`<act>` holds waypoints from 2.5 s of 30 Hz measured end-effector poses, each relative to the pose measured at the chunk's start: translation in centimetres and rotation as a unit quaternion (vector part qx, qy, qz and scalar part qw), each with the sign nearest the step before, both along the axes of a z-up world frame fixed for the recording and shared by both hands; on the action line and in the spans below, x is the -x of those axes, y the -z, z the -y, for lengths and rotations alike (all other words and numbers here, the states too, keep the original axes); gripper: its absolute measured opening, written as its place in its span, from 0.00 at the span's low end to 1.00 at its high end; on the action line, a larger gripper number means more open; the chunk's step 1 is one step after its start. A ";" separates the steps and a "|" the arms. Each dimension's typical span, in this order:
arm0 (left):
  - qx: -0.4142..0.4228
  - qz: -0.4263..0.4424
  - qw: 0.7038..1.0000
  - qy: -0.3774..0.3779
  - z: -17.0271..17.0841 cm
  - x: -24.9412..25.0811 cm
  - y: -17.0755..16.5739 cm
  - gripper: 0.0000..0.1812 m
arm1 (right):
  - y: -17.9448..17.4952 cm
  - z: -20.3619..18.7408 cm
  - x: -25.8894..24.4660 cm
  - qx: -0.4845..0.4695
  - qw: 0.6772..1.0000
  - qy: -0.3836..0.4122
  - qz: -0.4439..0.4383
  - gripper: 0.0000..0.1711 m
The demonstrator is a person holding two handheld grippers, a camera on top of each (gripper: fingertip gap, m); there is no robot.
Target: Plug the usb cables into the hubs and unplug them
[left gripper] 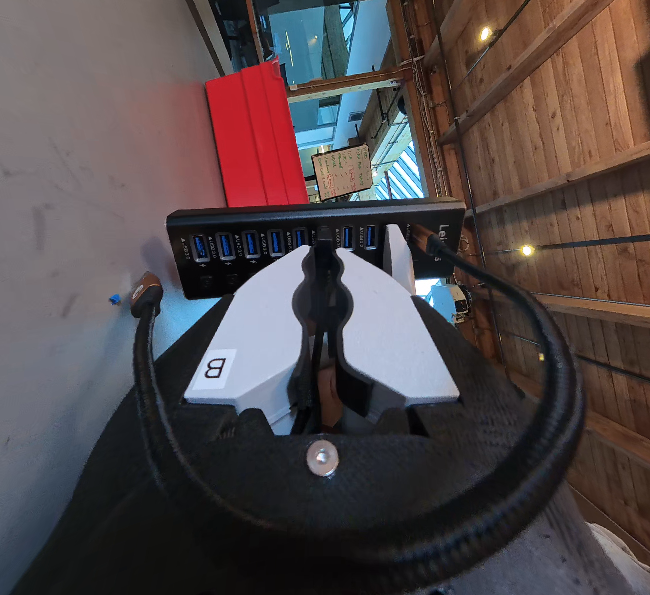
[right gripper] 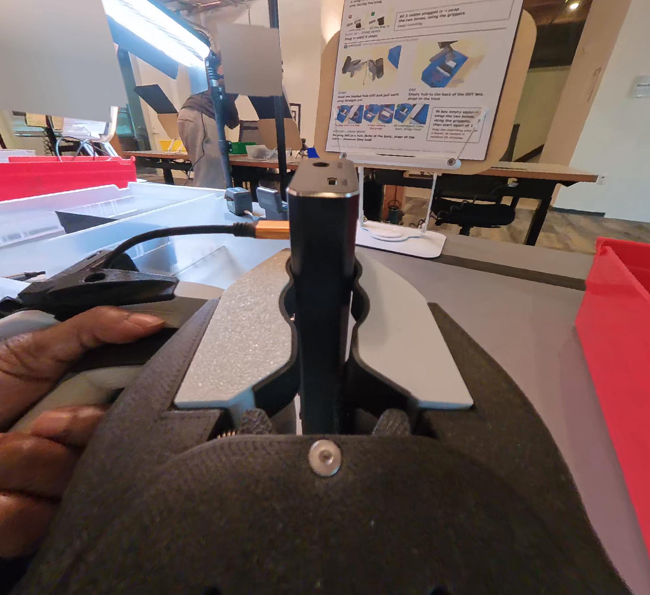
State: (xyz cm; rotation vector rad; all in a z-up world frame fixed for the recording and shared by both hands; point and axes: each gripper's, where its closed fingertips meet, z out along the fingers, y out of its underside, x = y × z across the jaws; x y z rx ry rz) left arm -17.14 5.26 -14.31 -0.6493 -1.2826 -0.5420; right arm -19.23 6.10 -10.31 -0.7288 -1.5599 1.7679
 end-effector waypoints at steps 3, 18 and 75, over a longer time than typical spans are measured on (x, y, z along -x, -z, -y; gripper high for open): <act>-0.016 0.009 1.000 -0.004 0.0 0.0 0.0 0.05 | 0.0 0.1 -0.1 -0.002 1.000 0.006 -0.010 0.16; -0.031 0.052 0.997 -0.037 -0.6 0.2 1.2 0.05 | 1.0 0.6 -0.1 0.020 1.000 0.005 0.023 0.18; 0.084 -0.079 0.993 0.019 -2.3 -0.6 -0.3 0.05 | 0.1 -1.1 -1.8 0.005 0.993 -0.119 0.026 0.18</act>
